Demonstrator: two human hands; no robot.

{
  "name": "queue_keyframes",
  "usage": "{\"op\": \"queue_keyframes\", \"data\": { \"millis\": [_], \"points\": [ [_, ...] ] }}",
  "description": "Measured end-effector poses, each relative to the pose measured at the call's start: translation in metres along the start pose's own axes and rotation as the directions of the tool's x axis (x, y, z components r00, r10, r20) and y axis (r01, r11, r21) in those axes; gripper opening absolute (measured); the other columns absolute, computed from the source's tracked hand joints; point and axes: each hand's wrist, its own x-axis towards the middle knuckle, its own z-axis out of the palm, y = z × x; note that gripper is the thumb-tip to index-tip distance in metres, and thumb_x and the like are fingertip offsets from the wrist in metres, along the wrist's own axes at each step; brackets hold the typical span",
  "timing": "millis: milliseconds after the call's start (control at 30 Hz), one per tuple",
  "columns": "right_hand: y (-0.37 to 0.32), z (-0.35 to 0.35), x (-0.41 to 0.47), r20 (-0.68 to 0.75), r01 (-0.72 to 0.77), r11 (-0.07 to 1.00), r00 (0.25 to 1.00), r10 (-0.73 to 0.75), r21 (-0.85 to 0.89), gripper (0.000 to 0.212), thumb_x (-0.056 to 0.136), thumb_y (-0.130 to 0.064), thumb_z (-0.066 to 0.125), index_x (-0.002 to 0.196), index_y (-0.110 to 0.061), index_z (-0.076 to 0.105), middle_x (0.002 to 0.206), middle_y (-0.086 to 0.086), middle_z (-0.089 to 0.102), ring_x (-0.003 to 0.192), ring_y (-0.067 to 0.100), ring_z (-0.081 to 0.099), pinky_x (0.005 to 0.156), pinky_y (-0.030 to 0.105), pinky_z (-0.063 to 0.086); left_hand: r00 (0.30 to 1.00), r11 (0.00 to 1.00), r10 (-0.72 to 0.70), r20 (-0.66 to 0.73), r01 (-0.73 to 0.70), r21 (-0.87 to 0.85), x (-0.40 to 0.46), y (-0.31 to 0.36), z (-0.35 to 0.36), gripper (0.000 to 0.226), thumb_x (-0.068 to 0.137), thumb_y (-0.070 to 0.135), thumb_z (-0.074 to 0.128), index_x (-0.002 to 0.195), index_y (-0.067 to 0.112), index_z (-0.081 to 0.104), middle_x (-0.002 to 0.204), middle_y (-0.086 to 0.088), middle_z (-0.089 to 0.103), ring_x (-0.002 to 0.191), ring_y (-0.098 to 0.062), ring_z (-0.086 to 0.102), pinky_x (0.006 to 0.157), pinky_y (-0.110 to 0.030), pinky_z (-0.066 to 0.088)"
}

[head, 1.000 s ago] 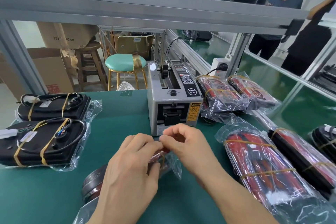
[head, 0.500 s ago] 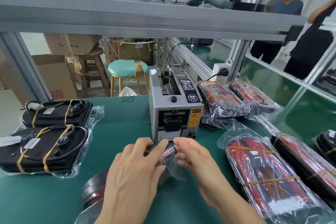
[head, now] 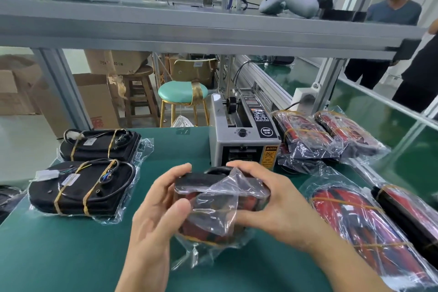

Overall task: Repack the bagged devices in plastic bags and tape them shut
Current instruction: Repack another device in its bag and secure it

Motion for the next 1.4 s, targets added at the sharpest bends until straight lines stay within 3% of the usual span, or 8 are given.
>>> {"op": "queue_keyframes", "data": {
  "millis": [167,333,500,633,733,933,1133,1400],
  "points": [
    [-0.016,0.002,0.000,0.100,0.112,0.992,0.989,-0.107,-0.051,0.071,0.070,-0.027,0.084,0.132,-0.040,0.052,0.131,-0.022,0.051,0.123,-0.002,0.050,0.100,0.011,0.037,1.000,0.964,0.024,-0.008,-0.021,0.263,0.008,0.007,0.000,0.050,0.054,0.036,0.081,0.102,0.034,0.070,0.103,-0.003,0.070,0.088,-0.017,0.070,0.075,-0.018,0.053],
    [-0.034,-0.003,0.006,0.040,0.183,0.982,0.983,-0.182,-0.038,0.002,0.083,-0.018,0.073,0.084,-0.019,0.073,0.103,-0.016,0.061,0.095,0.003,0.060,0.082,0.011,0.042,0.998,0.958,0.067,0.016,-0.069,0.277,0.010,0.004,-0.002,0.037,0.053,0.037,0.083,0.087,0.031,0.071,0.107,-0.004,0.066,0.092,-0.014,0.066,0.078,-0.020,0.053],
    [-0.035,0.005,-0.010,-0.131,0.388,0.779,0.852,-0.507,-0.492,0.009,0.091,-0.029,0.059,0.085,-0.023,0.062,0.098,-0.022,0.054,0.093,0.005,0.056,0.082,0.026,0.044,0.996,0.977,0.058,-0.075,-0.041,0.208,0.014,0.002,-0.007,0.035,0.049,0.033,0.082,0.081,0.026,0.070,0.108,0.000,0.066,0.093,-0.010,0.066,0.077,-0.018,0.052],
    [-0.041,0.000,-0.009,-0.078,0.262,0.859,0.942,-0.327,-0.440,0.036,0.085,-0.043,0.059,0.121,-0.036,0.058,0.121,-0.028,0.045,0.120,0.003,0.047,0.101,0.015,0.034,0.998,0.971,0.061,-0.008,-0.058,0.230,0.012,0.004,-0.007,0.032,0.051,0.032,0.082,0.080,0.026,0.070,0.108,-0.001,0.065,0.096,-0.013,0.065,0.081,-0.021,0.052],
    [-0.050,-0.001,0.008,0.061,0.220,0.885,0.975,-0.214,-0.412,0.018,0.085,-0.034,0.067,0.102,-0.032,0.071,0.102,-0.023,0.053,0.100,-0.003,0.052,0.087,0.016,0.036,0.995,0.957,0.069,0.068,-0.085,0.277,0.011,0.006,-0.001,0.029,0.054,0.033,0.081,0.080,0.028,0.070,0.109,-0.001,0.064,0.096,-0.014,0.064,0.080,-0.019,0.051],
    [-0.034,0.016,-0.009,-0.018,0.388,0.490,0.770,-0.638,-0.781,0.014,0.087,-0.014,0.065,0.074,-0.014,0.070,0.085,-0.004,0.057,0.072,0.015,0.042,0.064,0.031,0.040,0.992,0.923,0.126,-0.007,-0.115,0.366,0.011,0.003,0.006,0.029,0.053,0.040,0.079,0.078,0.034,0.067,0.105,0.006,0.063,0.095,-0.009,0.063,0.081,-0.014,0.047],
    [-0.016,0.028,-0.031,-0.225,0.329,0.684,0.777,-0.588,-0.651,0.011,0.086,-0.027,0.063,0.077,-0.022,0.067,0.088,-0.017,0.050,0.073,0.008,0.042,0.068,0.011,0.035,0.985,0.908,0.151,-0.084,-0.105,0.407,0.015,0.001,-0.001,0.030,0.050,0.042,0.079,0.078,0.037,0.068,0.101,0.011,0.062,0.094,-0.001,0.060,0.081,-0.008,0.044],
    [0.005,0.042,-0.016,-0.119,0.311,0.438,0.687,-0.717,-0.843,0.015,0.085,-0.018,0.063,0.084,-0.016,0.078,0.078,0.001,0.066,0.071,0.018,0.051,0.060,0.029,0.039,1.000,0.952,-0.013,0.002,0.011,0.305,0.014,0.007,-0.007,0.041,0.041,0.034,0.077,0.081,0.029,0.069,0.106,0.011,0.060,0.100,-0.006,0.060,0.079,-0.012,0.047]
  ]
}}
